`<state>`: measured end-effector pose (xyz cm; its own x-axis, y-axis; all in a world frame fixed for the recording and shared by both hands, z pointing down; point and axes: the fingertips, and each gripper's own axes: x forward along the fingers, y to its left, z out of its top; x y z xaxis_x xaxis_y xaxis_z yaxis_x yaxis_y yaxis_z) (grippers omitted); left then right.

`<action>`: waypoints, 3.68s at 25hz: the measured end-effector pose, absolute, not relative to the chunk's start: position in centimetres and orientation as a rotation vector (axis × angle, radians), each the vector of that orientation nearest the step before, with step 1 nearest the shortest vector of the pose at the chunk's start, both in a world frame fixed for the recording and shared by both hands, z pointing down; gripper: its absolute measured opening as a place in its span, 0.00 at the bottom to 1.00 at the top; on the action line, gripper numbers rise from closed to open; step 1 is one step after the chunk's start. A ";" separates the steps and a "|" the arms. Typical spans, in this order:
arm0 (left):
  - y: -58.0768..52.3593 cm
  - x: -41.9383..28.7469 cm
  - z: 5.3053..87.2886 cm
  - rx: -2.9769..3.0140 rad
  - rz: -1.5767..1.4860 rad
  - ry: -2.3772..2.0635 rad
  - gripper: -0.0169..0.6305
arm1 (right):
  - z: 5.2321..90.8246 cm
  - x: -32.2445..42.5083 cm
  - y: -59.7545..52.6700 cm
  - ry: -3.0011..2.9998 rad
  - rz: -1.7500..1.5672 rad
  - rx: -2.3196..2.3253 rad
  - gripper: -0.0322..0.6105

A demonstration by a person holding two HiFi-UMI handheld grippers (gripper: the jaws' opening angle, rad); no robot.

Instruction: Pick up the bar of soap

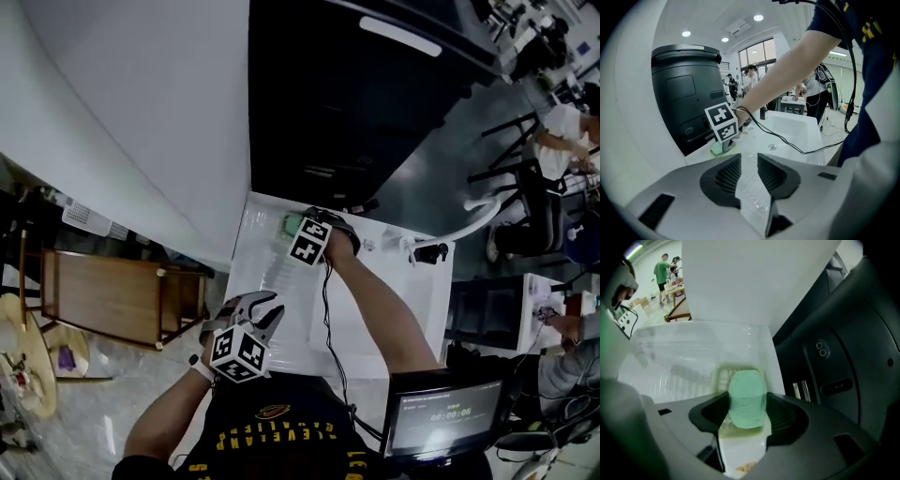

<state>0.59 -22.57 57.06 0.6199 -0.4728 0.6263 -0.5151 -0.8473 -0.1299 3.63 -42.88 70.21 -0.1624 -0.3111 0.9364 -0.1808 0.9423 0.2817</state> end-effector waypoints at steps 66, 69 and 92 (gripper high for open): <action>-20.2 6.3 41.5 2.682 0.140 -0.711 0.20 | 38.0 11.6 -22.7 -3.108 1.292 1.313 0.46; -20.1 6.2 41.4 2.684 0.147 -0.722 0.20 | 37.7 11.5 -22.6 -3.115 1.289 1.295 0.46; -19.7 6.2 41.4 2.684 0.153 -0.716 0.20 | 37.2 11.1 -22.3 -3.125 1.257 1.277 0.46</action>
<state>6.24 -19.74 41.41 0.8659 -0.4615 0.1931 -0.5001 -0.8077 0.3122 11.12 -22.25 37.21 -0.6578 -0.7380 -0.1507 -0.4280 0.5309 -0.7314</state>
